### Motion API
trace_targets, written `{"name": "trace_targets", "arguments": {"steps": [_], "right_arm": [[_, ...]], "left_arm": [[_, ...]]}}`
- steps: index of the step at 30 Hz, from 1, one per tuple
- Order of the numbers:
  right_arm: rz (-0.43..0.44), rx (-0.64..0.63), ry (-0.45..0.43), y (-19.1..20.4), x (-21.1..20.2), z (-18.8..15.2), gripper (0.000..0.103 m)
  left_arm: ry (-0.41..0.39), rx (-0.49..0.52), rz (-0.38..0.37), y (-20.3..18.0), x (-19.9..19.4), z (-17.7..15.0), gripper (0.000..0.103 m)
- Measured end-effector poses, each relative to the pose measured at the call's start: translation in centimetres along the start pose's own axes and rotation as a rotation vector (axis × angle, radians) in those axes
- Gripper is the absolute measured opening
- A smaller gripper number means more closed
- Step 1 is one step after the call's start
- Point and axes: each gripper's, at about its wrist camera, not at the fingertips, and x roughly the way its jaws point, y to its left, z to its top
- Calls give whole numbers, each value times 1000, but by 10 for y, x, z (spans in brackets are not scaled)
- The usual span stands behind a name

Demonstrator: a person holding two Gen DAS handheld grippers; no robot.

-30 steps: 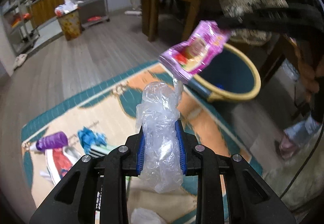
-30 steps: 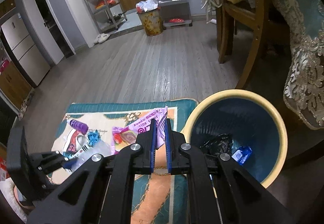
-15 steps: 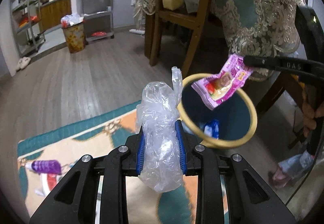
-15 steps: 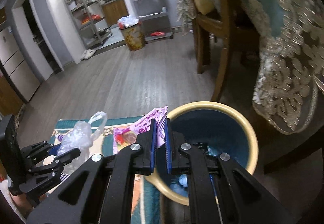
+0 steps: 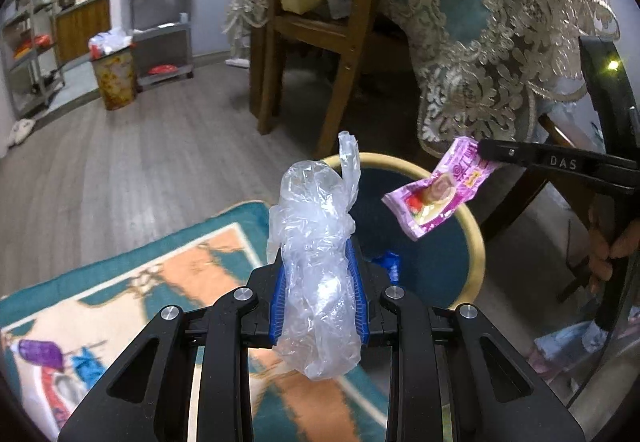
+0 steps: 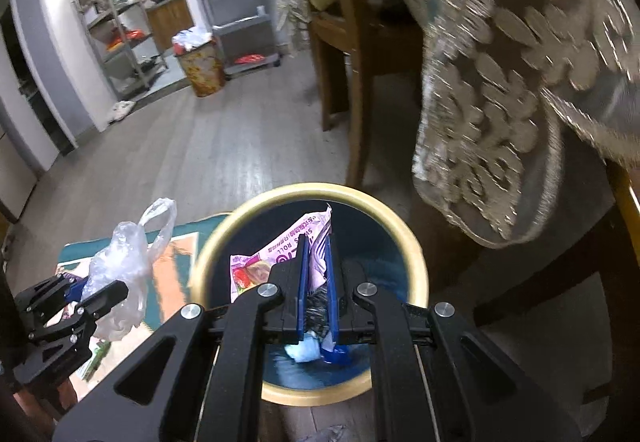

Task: Collect trash
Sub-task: 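Carry the pink wrapper and clear bag over the bin and release them, then move both grippers back over the mat toward the remaining trash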

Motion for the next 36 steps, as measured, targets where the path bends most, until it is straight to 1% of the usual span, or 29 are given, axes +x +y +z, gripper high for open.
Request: {"name": "trace_targets", "arguments": {"steps": [3, 8, 15, 16, 18, 19, 20, 21, 22, 24, 25, 26, 27, 30, 34, 36], "right_arm": [[-9, 5, 22, -4, 6, -2, 7], [-50, -35, 58, -2, 15, -7, 8], [-62, -46, 90, -2, 21, -11, 8], [-61, -46, 94, -2, 22, -12, 8], [-60, -50, 105, -1, 24, -14, 10], [-63, -52, 107, 0, 25, -14, 12], [-63, -51, 106, 0, 26, -13, 18], [-64, -49, 102, 0, 26, -13, 28], [-67, -48, 99, 0, 25, -12, 34], [-72, -43, 88, 1, 23, -11, 57], [-71, -39, 83, 1, 22, -11, 63], [-70, -32, 76, 3, 21, -10, 74], [-66, -29, 69, 5, 20, -9, 84], [-49, -34, 55, 14, 17, -6, 97], [-38, -52, 65, 30, 19, -5, 97], [-30, -58, 69, 39, 20, -4, 97]], "left_arm": [[26, 24, -23, -14, 16, -2, 29], [58, 67, -30, -30, 36, -6, 29], [79, 49, -50, -33, 51, -7, 29], [79, 40, -60, -33, 52, -6, 32], [76, 39, -56, -34, 53, -5, 38], [75, 40, -53, -35, 52, -5, 46], [71, 41, -48, -35, 52, -5, 57], [66, 43, -42, -36, 51, -5, 61], [60, 44, -38, -35, 50, -5, 64], [57, 45, -34, -35, 49, -5, 67], [54, 47, -30, -34, 48, -4, 71], [50, 49, -25, -34, 47, -4, 75], [44, 51, -21, -33, 45, -4, 77], [33, 49, -11, -28, 38, -3, 81], [7, 48, 15, -18, 23, -3, 90], [-2, 46, 31, -11, 16, -3, 91]]}}
